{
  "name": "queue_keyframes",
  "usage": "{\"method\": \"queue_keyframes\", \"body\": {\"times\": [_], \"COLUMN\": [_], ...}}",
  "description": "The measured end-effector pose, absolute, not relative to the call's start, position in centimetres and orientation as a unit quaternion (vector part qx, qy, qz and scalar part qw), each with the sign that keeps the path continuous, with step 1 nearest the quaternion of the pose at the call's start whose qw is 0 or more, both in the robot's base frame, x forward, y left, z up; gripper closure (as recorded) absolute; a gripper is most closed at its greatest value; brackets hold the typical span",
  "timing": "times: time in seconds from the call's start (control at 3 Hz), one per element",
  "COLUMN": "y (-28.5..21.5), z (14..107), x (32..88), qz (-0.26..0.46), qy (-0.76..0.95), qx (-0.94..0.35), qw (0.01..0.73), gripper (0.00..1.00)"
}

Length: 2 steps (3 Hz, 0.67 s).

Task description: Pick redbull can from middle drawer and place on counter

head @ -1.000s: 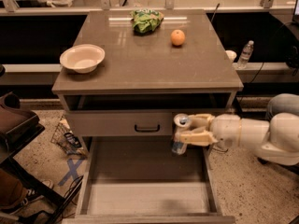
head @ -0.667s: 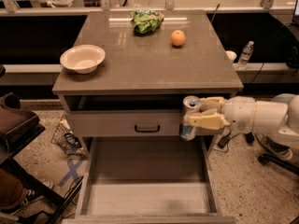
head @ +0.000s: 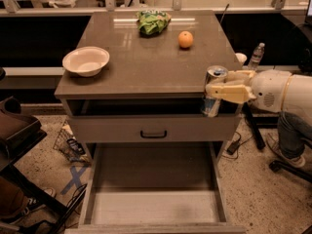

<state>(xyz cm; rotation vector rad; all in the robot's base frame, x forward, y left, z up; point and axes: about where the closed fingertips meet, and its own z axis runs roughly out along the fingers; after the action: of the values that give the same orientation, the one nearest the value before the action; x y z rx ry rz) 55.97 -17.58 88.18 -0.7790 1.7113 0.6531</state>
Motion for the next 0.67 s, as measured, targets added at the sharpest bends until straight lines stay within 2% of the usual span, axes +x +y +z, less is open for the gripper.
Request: {"method": "queue_keyframes", "body": {"times": [0.67], "y": [-17.9], "z": [93.3], "x": [59.4], "qz": [0.197], "qy": [0.713], "qx": [-0.27], "qw": [0.617], "gripper": [1.0]}}
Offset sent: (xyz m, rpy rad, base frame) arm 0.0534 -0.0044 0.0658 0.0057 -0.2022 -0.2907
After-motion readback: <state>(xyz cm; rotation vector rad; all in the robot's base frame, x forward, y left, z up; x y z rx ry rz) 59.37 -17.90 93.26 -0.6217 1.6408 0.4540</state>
